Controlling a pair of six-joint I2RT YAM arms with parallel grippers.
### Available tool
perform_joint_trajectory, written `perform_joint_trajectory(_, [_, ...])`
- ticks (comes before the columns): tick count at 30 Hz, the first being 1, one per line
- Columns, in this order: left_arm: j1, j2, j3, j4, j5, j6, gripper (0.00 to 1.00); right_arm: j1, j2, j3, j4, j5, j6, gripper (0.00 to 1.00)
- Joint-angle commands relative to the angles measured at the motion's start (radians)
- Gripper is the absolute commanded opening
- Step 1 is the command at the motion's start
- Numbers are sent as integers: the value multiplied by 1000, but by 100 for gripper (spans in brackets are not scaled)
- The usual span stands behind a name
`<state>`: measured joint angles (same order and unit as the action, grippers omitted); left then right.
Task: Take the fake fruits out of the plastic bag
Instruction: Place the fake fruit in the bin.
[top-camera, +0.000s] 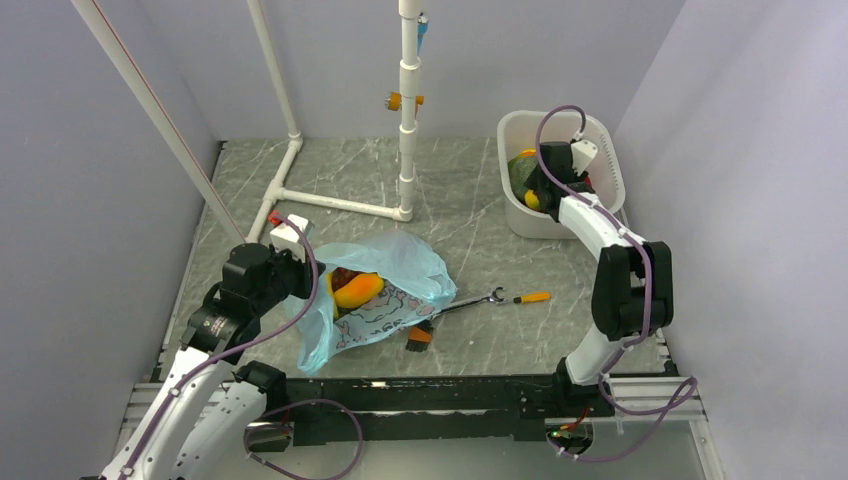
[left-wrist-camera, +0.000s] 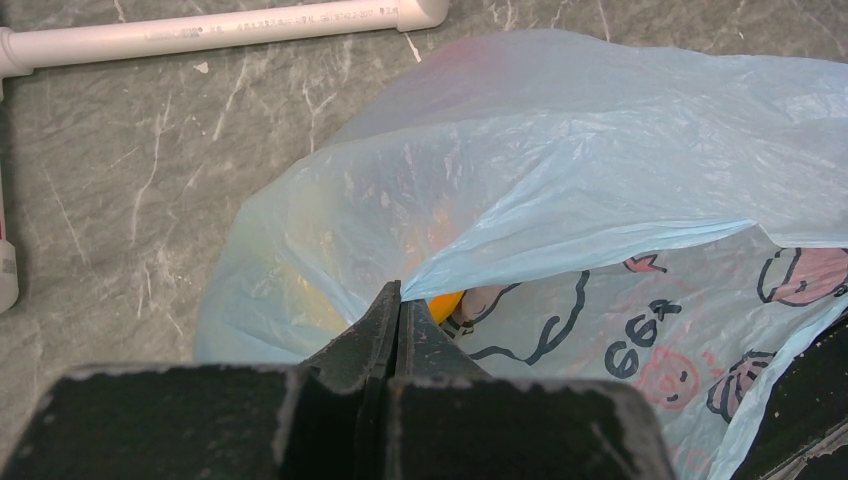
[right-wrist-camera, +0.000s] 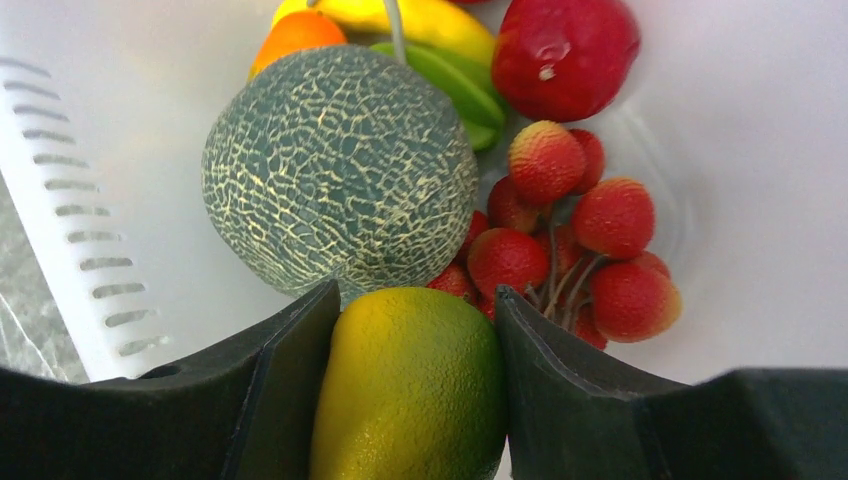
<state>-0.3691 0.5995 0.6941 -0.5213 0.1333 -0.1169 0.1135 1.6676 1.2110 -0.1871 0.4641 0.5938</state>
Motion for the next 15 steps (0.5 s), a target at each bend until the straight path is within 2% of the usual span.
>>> perform_joint_trajectory(1, [3,1,27,12,-13,2,0,0,37,61,-1,-66,-27,22])
perform_joint_trajectory(8, [3,2,28,13,-13,2,0,1,69,76,-26,-130,-57,62])
perform_joint_trajectory(13, [2,2,27,12,-15,0,0,0,57,74,-36,-154,-67,84])
perform_joint_trajectory(15, [3,3,27,13,-15,0,0,1,51,90,-64,-155,-75,87])
